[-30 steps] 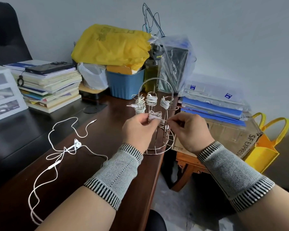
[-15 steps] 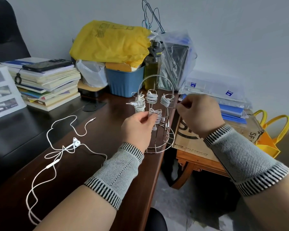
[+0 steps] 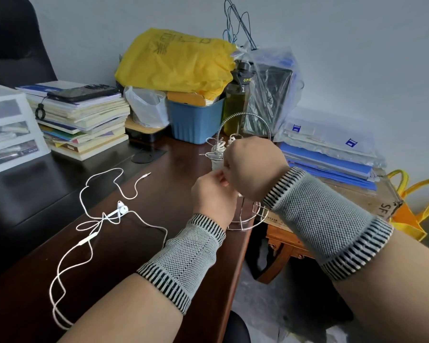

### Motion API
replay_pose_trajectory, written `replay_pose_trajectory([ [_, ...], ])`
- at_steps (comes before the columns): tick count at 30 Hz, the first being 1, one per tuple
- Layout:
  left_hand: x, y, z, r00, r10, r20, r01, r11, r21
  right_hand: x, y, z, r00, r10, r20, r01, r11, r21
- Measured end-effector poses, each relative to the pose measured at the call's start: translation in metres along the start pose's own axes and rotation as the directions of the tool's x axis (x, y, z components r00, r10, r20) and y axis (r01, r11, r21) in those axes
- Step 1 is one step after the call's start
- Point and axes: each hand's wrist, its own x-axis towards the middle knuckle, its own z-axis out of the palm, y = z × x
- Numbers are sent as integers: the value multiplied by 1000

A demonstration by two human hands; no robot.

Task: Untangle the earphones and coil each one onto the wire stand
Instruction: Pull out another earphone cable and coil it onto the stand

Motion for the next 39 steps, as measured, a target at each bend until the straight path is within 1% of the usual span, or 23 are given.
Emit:
replay_pose_trajectory([
  [2,1,4,-1,1000,5,21,-7,997,72,-16,0,8,983,-111,-149,100,992,-84],
  [3,1,6,-4,996,78,46,-84,985,152,-23,2,15,965,-129,-229,107,988,-108],
  [5,4,-5,-3,982,178,67,-188,963,193,-37,6,31,914,-101,-393,87,995,-52],
  [7,2,-5,-3,975,197,106,-213,960,179,-47,13,49,875,-25,-483,63,996,62],
  [8,1,-6,-4,978,188,89,-200,968,151,-51,15,56,865,68,-496,30,982,185],
  [9,-2,-2,-6,979,178,104,-188,977,104,-55,17,60,853,208,-478,-37,939,343],
  [10,-4,0,-7,975,186,123,-196,978,77,-57,20,63,838,372,-400,-127,845,519],
  [11,-6,3,-7,977,183,109,-190,980,52,-58,21,63,814,522,-253,-211,674,708],
  [12,-6,4,-7,980,173,100,-179,982,60,-58,21,62,780,622,-68,-261,422,868],
  [13,-7,6,-7,980,170,106,-178,981,75,-59,20,60,744,659,115,-270,138,953],
  [14,-8,6,-7,979,175,104,-185,978,93,-59,19,57,720,644,260,-256,-101,961],
  [15,-8,6,-8,979,183,91,-192,976,104,-59,16,54,709,609,355,-238,-268,934],
  [16,-9,7,-6,977,197,84,-206,972,116,-60,14,52,702,577,417,-209,-393,896],
  [17,-10,8,-6,977,199,78,-208,970,129,-59,12,50,705,545,455,-175,-488,855],
  [19,-9,7,-4,975,212,61,-220,956,192,-58,8,49,708,508,490,-98,-617,781],
  [20,-8,7,-3,973,223,60,-231,943,238,-58,7,50,706,504,498,-59,-659,750],
  [22,-7,8,-3,966,253,62,-259,912,318,-57,6,51,689,518,507,-10,-693,721],
  [27,-11,17,-6,945,292,145,-326,822,467,-58,0,51,631,600,492,54,-667,743],
  [30,-11,25,-11,921,319,224,-388,701,598,-61,-3,46,636,578,511,110,-723,682],
  [33,-14,35,-16,884,361,297,-457,537,709,-62,-4,44,654,538,532,153,-783,603],
  [35,-17,44,-20,860,409,304,-482,463,744,-61,-3,44,653,522,548,163,-804,572],
  [37,-17,53,-27,822,510,252,-519,490,701,-61,-3,45,655,508,559,160,-816,555],
  [39,-14,59,-32,766,599,233,-600,535,595,-63,-5,46,659,500,562,162,-824,542],
])
